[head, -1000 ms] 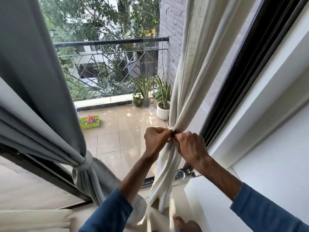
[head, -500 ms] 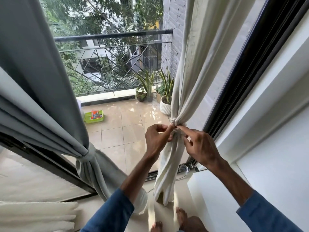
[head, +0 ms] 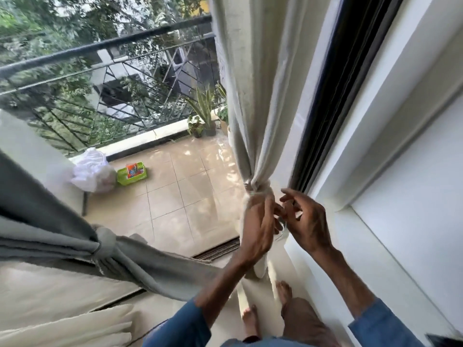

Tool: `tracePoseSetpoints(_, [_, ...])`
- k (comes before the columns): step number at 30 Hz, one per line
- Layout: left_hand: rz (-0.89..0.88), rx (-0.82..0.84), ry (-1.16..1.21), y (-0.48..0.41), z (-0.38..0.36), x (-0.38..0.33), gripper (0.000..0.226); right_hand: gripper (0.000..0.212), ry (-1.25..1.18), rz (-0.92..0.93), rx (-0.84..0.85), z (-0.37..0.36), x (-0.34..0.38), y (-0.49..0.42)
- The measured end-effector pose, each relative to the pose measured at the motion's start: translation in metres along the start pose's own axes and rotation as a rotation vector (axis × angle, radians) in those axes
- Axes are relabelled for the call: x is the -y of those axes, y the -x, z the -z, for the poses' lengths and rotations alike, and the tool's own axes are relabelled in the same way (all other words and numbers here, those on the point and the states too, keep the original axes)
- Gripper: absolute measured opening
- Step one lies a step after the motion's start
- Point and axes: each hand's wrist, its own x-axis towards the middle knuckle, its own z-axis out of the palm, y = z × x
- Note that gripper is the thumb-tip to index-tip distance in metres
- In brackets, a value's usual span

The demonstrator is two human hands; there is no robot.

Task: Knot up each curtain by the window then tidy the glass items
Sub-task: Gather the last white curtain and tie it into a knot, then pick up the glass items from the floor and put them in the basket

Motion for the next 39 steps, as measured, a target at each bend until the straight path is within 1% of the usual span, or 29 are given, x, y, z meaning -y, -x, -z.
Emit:
tracePoseSetpoints(3, [-0.014,0.072,-0.16,-0.016,-0.02,0.029,0.054,0.029,-0.019,-0.105,-0.026,0.002,-0.035,0.009])
tracePoseSetpoints(5, [-0.015,0.142,-0.316,-0.03,-0.03,0.051,0.045,0.027,-0.025,-0.19,-0.044,0.003,-0.057,0.015])
tracePoseSetpoints(8, [0.054,0.192,-0.498,-0.052,-0.052,0.082,0.03,0.028,-0.034,-0.356,-0.041,0.002,-0.096,0.027])
tracePoseSetpoints(10, [0.116,0.212,-0.536,-0.064,-0.067,0.101,0.031,0.028,-0.056,-0.494,-0.036,-0.004,-0.121,0.037])
tracePoseSetpoints(12, [0.228,0.229,-0.581,-0.077,-0.086,0.122,0.03,0.028,-0.083,-0.635,-0.02,-0.011,-0.151,0.043])
tracePoseSetpoints(14, [0.285,0.243,-0.624,-0.085,-0.101,0.147,0.026,0.029,-0.125,-0.78,0.03,-0.02,-0.178,0.047])
tracePoseSetpoints(17, [0.349,0.225,-0.682,-0.096,-0.121,0.178,0.018,0.033,-0.162,-0.915,0.071,-0.03,-0.21,0.046])
tracePoseSetpoints(19, [0.427,0.214,-0.729,-0.107,-0.13,0.198,0.007,0.031,-0.178,-0.96,0.11,-0.039,-0.231,0.04])
tracePoseSetpoints(20, [0.466,0.215,-0.753,-0.112,-0.132,0.209,0.006,0.029,-0.182,-0.973,0.126,-0.043,-0.239,0.036])
tracePoseSetpoints(24, [0.623,0.196,-0.793,-0.14,-0.144,0.253,0.02,0.027,-0.189,-1.026,0.189,-0.067,-0.281,0.016])
tracePoseSetpoints(26, [0.719,0.188,-0.821,-0.155,-0.149,0.27,0.02,0.025,-0.192,-1.04,0.225,-0.079,-0.298,0.006])
tracePoseSetpoints(27, [0.755,0.186,-0.839,-0.163,-0.153,0.279,0.017,0.023,-0.186,-1.044,0.25,-0.085,-0.307,0.001])
tracePoseSetpoints(28, [0.768,0.191,-0.846,-0.168,-0.156,0.291,0.01,0.022,-0.186,-1.054,0.278,-0.094,-0.317,-0.002])
tracePoseSetpoints(29, [0.762,0.206,-0.838,-0.174,-0.16,0.3,0.012,0.023,-0.195,-1.076,0.3,-0.102,-0.325,-0.004])
tracePoseSetpoints(30, [0.76,0.216,-0.846,-0.177,-0.163,0.304,0.019,0.024,-0.213,-1.104,0.311,-0.109,-0.331,-0.005])
tracePoseSetpoints(33, [0.798,0.226,-0.804,-0.191,-0.175,0.319,0.019,0.029,-0.228,-1.17,0.308,-0.14,-0.358,0.001])
tracePoseSetpoints(35, [0.795,0.256,-0.788,-0.201,-0.181,0.331,0.021,0.025,-0.238,-1.206,0.31,-0.158,-0.369,0.005])
tracePoseSetpoints(38, [0.799,0.3,-0.821,-0.208,-0.182,0.363,0.018,0.025,-0.211,-1.251,0.311,-0.187,-0.389,0.014])
tracePoseSetpoints(39, [0.8,0.309,-0.84,-0.209,-0.18,0.376,0.024,0.024,-0.199,-1.267,0.315,-0.196,-0.395,0.018])
